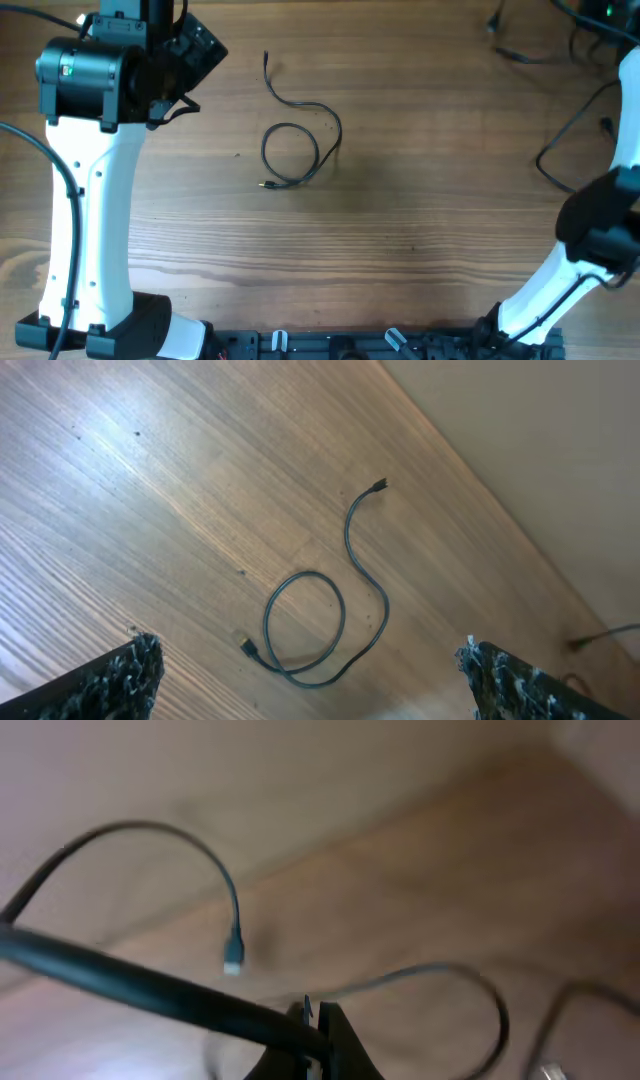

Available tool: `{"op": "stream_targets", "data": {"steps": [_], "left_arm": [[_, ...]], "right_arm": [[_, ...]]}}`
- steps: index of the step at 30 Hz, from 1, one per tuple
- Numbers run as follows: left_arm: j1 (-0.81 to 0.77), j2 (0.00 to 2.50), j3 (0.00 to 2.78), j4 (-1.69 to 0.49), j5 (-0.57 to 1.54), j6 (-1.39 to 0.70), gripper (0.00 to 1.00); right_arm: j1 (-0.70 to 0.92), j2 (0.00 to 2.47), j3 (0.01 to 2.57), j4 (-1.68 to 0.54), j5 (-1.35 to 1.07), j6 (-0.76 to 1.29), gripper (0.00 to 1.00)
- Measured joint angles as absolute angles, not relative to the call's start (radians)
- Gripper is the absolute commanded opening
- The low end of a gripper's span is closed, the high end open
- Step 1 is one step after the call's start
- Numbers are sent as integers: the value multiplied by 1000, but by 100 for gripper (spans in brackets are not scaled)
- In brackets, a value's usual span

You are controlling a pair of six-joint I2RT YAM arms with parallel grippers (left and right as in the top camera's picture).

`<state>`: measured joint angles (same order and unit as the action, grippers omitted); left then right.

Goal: Untangle cables

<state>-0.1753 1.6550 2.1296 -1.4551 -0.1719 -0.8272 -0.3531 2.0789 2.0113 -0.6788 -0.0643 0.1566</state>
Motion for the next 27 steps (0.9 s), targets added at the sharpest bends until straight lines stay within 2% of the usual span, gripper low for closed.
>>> {"op": "stream_targets", "data": {"steps": [1, 2, 3, 4, 5, 6, 11, 18, 27], "left_arm": [[-175, 1655, 2129, -1451, -172, -827, 100], [-175, 1655, 2130, -1449, -172, -827, 99], [-175, 1655, 2130, -1449, -172, -827, 100], [-175, 1655, 2130, -1448, -172, -827, 100], [-175, 1655, 2130, -1448, -172, -827, 100], [-175, 1655, 2130, -1448, -172, -827, 100], [-175, 1655, 2130, -1448, -172, -827, 100], [-175, 1655, 2130, -1454, -167, -817, 100], [-175, 1658, 2130, -1454, -139, -717, 100]], "right_arm": [[-365, 2100, 2007, -697, -54, 157, 8], [-369, 2111, 2005, -702, -49, 155, 16], [-370, 2120, 2003, -711, -43, 151, 38], [-369, 2125, 2003, -725, -39, 144, 75], [-367, 2128, 2003, -745, -32, 148, 92], [-364, 2128, 2003, -757, -28, 147, 99], [-361, 2128, 2003, -815, -25, 146, 100], [-361, 2097, 2009, -1011, -82, 164, 100], [-323, 1888, 2042, -1167, -479, 17, 100]]}}
